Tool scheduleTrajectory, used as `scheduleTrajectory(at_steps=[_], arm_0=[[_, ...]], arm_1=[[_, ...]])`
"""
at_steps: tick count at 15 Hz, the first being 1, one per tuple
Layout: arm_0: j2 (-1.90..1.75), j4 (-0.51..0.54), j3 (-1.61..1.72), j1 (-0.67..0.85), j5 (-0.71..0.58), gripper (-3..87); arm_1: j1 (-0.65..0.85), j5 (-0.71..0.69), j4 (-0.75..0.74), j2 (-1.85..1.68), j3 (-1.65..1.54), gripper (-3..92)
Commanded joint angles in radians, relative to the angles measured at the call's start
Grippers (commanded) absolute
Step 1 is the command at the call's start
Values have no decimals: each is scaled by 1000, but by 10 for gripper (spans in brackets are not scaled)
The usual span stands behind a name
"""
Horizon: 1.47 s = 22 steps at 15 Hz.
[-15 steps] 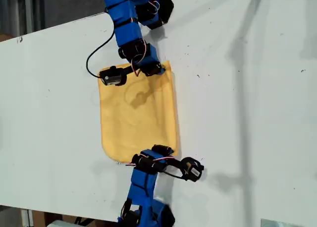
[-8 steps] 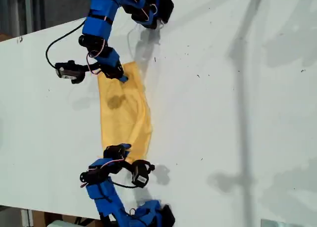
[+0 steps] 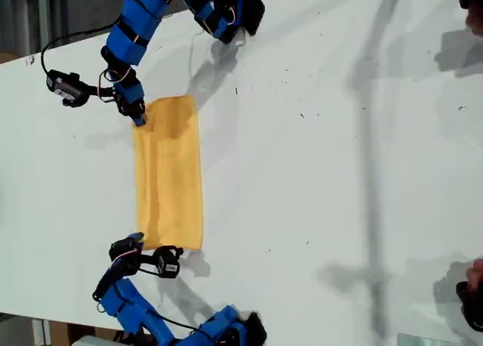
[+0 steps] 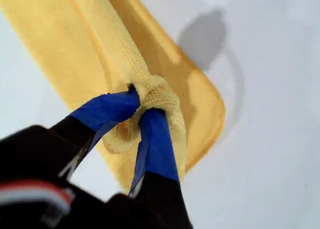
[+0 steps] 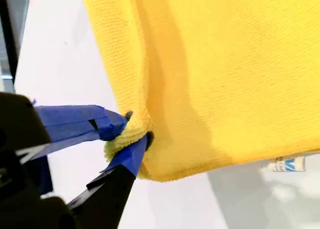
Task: Grasp corners of a square towel and fold twice.
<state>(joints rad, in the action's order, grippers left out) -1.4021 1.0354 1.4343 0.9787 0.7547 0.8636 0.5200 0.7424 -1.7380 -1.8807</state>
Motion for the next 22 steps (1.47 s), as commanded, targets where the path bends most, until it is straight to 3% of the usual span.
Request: scheduleTrajectory(at_steps=[1, 5, 7, 9, 12, 15, 19, 22], arm_0=[[34, -35, -112, 66, -23, -3], [144, -12, -270, 115, -18, -3], [350, 137, -485, 121, 5, -3], [301, 146, -419, 84, 15, -3], [95, 41, -140, 52, 20, -3], [-74, 0, 84, 57, 9, -3], [-183, -54, 299, -20, 55, -3], [-284, -161, 499, -89, 121, -3]], arm_1=[[74, -17, -106, 63, 31, 0], [166, -20, -156, 124, 66, -1], [163, -20, -133, 178, 94, -1], [121, -20, -81, 112, 71, -1], [63, -51, -9, -35, -20, -1], [17, -51, 55, -44, -49, -1], [-77, 34, 54, -63, -198, -1], [-91, 103, 52, -92, -284, -1]])
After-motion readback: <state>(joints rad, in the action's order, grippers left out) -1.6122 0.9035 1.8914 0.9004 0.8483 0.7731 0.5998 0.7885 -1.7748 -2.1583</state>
